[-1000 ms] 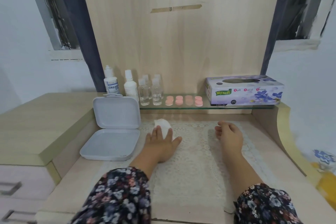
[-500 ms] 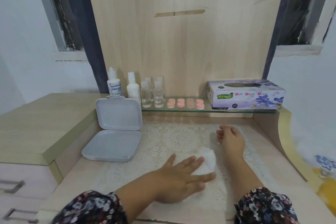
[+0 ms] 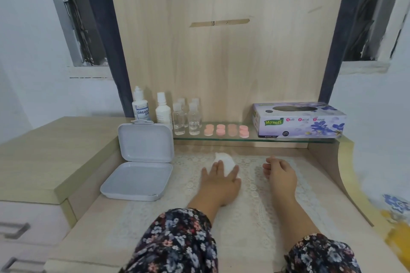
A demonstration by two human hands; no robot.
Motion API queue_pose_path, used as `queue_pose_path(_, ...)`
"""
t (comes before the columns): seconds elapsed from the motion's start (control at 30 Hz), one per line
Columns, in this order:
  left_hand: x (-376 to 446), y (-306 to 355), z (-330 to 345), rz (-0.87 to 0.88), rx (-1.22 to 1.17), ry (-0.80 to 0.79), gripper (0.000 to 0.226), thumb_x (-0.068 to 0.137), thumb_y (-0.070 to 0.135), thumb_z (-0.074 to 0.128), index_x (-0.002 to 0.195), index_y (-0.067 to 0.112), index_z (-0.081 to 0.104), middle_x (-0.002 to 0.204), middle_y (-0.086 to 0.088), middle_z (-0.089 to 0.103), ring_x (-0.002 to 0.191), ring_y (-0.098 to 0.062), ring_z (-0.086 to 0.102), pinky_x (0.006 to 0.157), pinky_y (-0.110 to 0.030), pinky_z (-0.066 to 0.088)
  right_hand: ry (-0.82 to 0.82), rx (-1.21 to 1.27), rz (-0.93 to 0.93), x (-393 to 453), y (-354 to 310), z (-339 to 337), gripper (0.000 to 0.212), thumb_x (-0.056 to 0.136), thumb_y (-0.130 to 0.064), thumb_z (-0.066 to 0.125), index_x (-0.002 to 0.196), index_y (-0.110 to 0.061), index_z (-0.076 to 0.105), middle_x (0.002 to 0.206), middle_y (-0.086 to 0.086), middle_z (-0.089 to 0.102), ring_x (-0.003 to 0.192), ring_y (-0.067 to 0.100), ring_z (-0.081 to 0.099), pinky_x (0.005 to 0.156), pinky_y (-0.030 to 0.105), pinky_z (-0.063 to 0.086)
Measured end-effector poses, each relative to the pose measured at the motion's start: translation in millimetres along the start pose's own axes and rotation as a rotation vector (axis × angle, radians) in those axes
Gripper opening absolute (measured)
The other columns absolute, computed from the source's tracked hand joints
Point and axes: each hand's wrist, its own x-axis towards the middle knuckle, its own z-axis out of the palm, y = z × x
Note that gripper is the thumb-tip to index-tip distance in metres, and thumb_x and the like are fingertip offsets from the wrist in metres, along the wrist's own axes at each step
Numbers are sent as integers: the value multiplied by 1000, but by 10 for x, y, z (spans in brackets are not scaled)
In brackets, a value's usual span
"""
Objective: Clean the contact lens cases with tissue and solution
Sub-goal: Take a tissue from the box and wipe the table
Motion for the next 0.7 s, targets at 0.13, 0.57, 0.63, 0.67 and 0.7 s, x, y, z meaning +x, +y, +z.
queue_pose_path(0.13,-111,320,33,173,35,-10,53,100,54,6,151,43,-4,161,-8,-13,148,-22,-13,116,-51,-13,24,30,11,18,-15,0,17,94,-15,51,93,-7,67,82,9,65,79,22,60,75,31,50)
queue_pose_path(0.57,-191,-596,-1,-34,-8,12,56,100,54,9,152,38,-3,161,-10,-13,148,-22,-12,117,-49,-10,14,49,24,33,5,9,19,96,-16,50,97,-6,66,85,8,65,72,15,58,66,23,46)
queue_pose_path(0.63,-69,-656,2,-195,-41,32,57,100,50,9,153,32,-3,160,-16,-13,148,-29,-11,117,-50,-6,16,48,25,43,10,10,19,96,-16,50,97,-6,66,85,8,65,73,15,59,67,23,46)
queue_pose_path(0.67,-23,-628,10,-237,-52,40,57,101,49,8,153,31,-3,160,-17,-13,148,-30,-10,117,-51,-5,16,47,28,50,11,12,19,96,-17,50,97,-6,66,85,7,65,73,15,59,67,23,46)
queue_pose_path(0.7,4,-562,9,-246,-58,46,56,101,47,8,153,31,-3,160,-16,-13,148,-30,-10,117,-52,-6,15,50,30,51,9,13,19,96,-17,50,97,-6,66,85,7,65,73,15,59,67,23,47)
